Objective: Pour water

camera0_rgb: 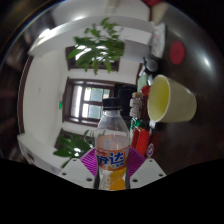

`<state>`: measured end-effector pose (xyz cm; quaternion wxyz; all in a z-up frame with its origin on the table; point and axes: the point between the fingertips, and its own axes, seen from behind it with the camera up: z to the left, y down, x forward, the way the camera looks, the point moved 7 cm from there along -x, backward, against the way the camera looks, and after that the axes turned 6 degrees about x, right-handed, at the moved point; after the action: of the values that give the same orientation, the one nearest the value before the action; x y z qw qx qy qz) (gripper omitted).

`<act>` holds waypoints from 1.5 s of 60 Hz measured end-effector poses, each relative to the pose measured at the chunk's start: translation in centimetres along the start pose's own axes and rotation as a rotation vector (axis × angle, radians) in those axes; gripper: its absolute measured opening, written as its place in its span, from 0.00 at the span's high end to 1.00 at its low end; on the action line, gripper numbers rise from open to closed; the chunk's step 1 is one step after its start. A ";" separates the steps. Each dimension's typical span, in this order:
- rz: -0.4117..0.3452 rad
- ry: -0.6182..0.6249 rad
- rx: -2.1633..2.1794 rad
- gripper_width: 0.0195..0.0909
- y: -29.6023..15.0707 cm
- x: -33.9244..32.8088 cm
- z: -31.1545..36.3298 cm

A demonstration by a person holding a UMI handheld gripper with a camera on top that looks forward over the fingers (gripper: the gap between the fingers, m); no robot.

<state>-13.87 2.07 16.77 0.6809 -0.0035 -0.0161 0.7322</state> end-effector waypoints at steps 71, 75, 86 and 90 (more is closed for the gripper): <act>-0.081 0.090 -1.079 0.77 -7.5 1.7 15.8; -0.140 0.156 -1.246 0.77 -10.4 2.0 16.3; -0.290 0.369 -1.426 0.77 -18.8 1.9 14.2; -0.315 0.467 -1.457 0.76 -21.8 1.3 12.1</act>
<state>7.42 4.74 29.53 0.5887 -0.6013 -0.3495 0.4119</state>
